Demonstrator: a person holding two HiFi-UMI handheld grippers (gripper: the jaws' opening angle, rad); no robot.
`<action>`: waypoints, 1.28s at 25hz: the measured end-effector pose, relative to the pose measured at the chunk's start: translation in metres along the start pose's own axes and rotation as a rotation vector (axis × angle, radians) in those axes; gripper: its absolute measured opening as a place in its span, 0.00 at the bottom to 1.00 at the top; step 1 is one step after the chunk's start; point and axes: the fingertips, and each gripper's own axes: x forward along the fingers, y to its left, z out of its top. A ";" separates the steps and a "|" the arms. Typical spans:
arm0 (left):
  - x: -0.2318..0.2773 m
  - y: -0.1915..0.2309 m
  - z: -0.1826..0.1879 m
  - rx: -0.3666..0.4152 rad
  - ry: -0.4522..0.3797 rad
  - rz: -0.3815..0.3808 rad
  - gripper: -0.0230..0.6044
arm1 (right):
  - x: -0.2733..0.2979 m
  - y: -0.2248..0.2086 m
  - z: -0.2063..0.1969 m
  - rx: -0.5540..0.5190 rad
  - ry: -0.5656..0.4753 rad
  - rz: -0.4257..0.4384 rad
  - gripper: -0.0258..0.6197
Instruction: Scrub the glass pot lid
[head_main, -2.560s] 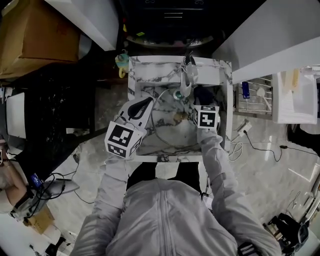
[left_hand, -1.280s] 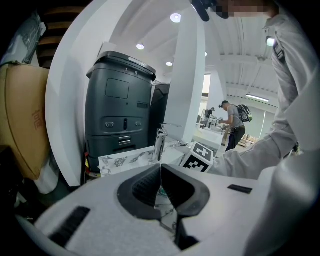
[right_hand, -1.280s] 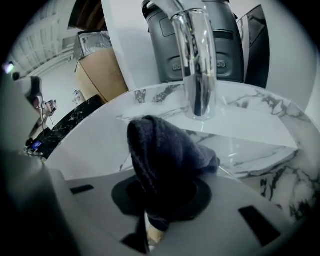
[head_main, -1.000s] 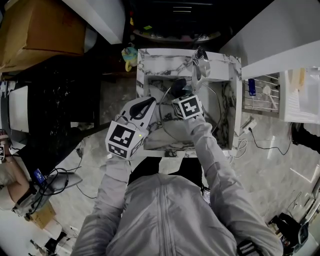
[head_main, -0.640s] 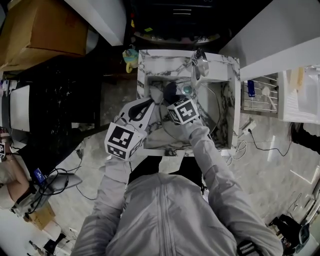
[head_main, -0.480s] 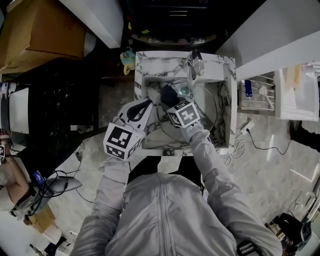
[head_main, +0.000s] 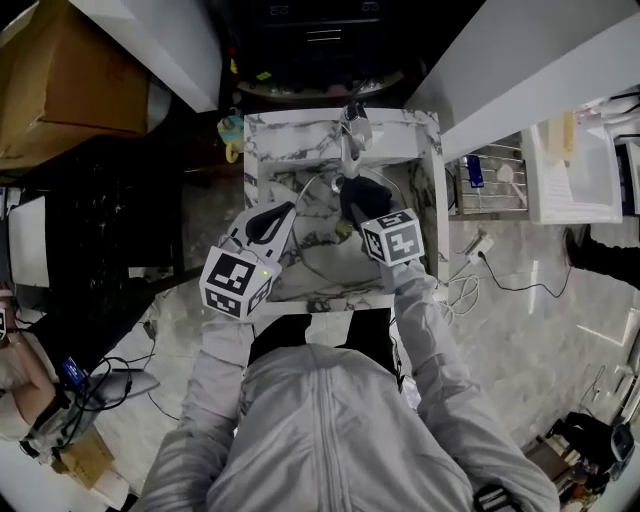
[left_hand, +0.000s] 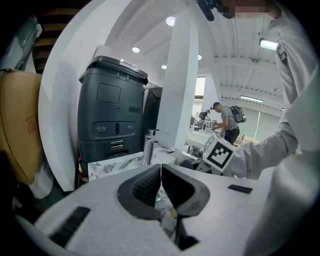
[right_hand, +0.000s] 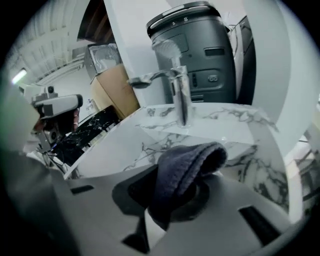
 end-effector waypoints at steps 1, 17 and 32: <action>0.002 -0.001 0.000 0.001 0.003 -0.003 0.08 | -0.005 -0.014 0.001 -0.006 -0.004 -0.044 0.14; 0.022 -0.003 -0.001 -0.001 0.032 -0.016 0.08 | 0.013 -0.079 -0.032 -0.447 0.295 -0.271 0.14; 0.005 0.004 -0.016 0.004 0.067 0.043 0.08 | 0.062 -0.017 -0.046 -0.363 0.322 -0.035 0.14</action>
